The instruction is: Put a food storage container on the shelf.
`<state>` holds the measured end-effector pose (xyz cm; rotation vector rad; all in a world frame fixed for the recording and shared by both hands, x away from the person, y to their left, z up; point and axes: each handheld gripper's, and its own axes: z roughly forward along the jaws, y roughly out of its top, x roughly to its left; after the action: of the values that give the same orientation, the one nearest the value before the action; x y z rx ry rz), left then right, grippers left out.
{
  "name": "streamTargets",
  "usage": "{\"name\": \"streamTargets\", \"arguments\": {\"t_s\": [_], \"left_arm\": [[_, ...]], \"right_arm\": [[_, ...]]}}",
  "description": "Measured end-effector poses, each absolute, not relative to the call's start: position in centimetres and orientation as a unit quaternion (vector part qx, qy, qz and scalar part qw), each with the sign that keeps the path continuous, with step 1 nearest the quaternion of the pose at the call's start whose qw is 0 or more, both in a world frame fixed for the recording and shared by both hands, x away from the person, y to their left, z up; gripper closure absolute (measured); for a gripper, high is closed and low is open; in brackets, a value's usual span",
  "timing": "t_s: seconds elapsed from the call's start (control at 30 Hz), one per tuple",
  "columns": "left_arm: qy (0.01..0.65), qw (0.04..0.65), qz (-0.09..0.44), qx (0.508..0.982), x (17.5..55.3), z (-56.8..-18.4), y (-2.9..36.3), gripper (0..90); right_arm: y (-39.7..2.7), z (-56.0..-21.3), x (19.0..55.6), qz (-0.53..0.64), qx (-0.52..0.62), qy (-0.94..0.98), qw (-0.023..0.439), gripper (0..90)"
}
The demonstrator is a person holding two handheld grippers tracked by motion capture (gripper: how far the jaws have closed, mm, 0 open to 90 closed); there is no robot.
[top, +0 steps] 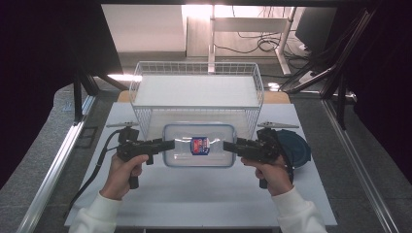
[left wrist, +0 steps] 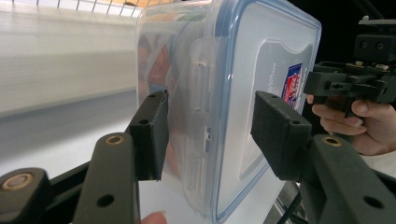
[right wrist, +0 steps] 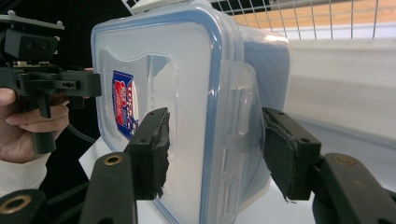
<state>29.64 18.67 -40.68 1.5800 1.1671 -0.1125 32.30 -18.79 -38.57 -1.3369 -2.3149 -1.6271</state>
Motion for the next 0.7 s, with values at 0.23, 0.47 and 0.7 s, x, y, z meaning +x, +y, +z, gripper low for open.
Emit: {"name": "streamTargets", "arguments": {"t_s": [0.23, 0.47, 0.7], "left_arm": [[0.491, 0.558, -0.031, 0.668, 30.3, -39.4, 18.8, 47.6], [0.488, 0.560, -0.021, 0.669, 30.8, -38.1, 18.9, 47.6], [0.485, 0.555, -0.002, 0.676, 31.5, -36.5, 19.0, 47.2]], "right_arm": [[-18.5, -37.5, 33.5, -0.525, -0.420, -0.740, 0.004, 43.8], [-18.4, -36.3, 34.1, -0.532, -0.411, -0.740, -0.004, 43.7], [-18.0, -35.2, 35.1, -0.538, -0.410, -0.737, -0.007, 43.0]]}}
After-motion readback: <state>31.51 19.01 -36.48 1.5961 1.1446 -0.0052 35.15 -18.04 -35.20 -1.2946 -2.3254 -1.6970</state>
